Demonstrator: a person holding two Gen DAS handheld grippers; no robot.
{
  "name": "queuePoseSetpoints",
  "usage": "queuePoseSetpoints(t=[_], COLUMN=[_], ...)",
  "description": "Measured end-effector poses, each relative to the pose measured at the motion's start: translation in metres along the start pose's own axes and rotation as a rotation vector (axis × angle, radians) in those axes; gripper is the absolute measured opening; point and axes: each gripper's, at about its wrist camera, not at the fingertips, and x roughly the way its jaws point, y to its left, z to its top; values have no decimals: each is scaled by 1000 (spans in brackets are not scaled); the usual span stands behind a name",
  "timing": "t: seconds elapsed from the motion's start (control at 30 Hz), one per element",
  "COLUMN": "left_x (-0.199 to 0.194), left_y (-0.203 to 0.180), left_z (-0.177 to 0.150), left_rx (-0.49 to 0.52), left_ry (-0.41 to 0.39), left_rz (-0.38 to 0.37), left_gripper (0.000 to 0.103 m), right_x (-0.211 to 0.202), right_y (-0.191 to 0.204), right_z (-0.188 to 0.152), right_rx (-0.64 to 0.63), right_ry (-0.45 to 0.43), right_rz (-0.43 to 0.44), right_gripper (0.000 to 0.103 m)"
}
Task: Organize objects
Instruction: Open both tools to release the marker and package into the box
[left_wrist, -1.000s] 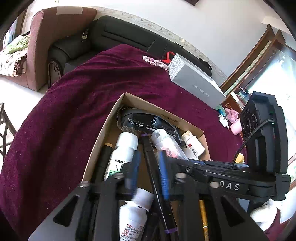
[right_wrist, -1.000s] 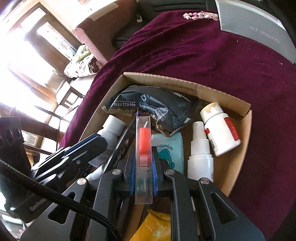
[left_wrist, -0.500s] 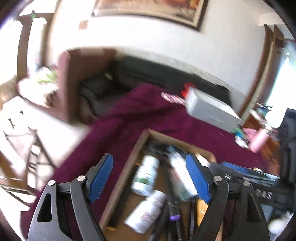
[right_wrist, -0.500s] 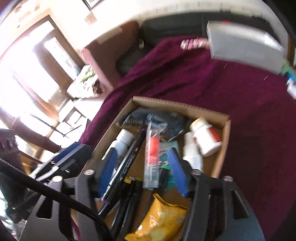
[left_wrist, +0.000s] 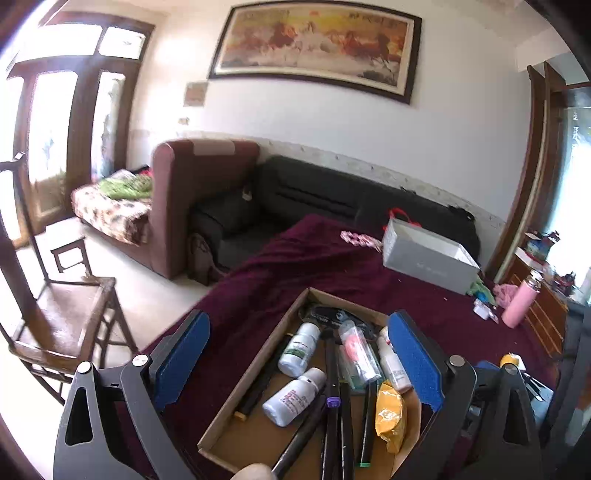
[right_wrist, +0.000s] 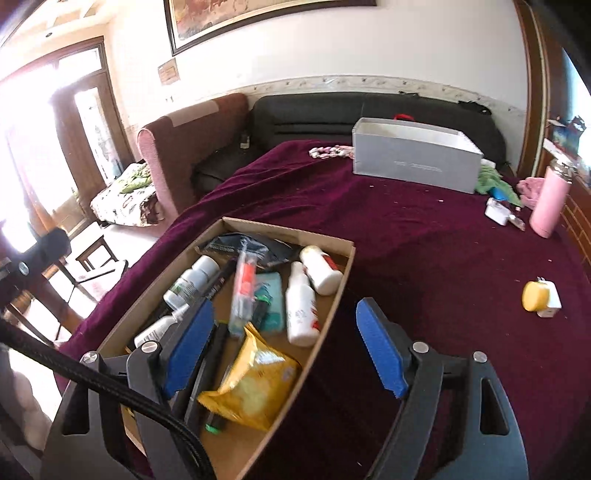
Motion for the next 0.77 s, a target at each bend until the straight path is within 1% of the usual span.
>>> queuePoseSetpoints(t=[0.03, 0.1, 0.2, 0.27, 0.4, 0.43, 0.5, 0.53, 0.6, 0.73, 0.77], left_x=[-5, -13, -17, -19, -16, -12, -11, -10, -11, -15, -16], left_y=[-2, -4, -3, -4, -10, -10, -8, -6, -4, -2, -2], left_z=[-1, -3, -8, -14, -28, -34, -42, -46, -50, -54, -55], left_rx=[1, -11, -39, -36, -17, -20, -31, -38, -39, -28, -27], left_ry=[-9, -19, -3, 0, 62, 95, 130, 132, 136, 120, 122], left_rz=[13, 13, 3, 21, 41, 58, 95, 124, 150, 251, 257], left_gripper=[102, 102, 102, 102, 102, 102, 102, 102, 102, 102, 102], right_x=[-5, -12, -24, -29, -37, -37, -38, -40, -42, -46, -46], right_y=[-1, -1, 1, 2, 2, 2, 1, 1, 0, 0, 0], right_z=[-4, -9, -17, -21, -29, -31, -34, -35, -38, -42, -42], right_rx=[-8, -22, -59, -80, -100, -101, -103, -103, -107, -112, -113], right_ry=[-14, -42, -84, -102, -118, -116, -116, -119, -125, -129, -126], right_rz=[-16, -45, -85, -101, -108, -108, -105, -105, -109, -108, -106], right_gripper=[80, 80, 80, 80, 80, 80, 80, 80, 80, 80, 80])
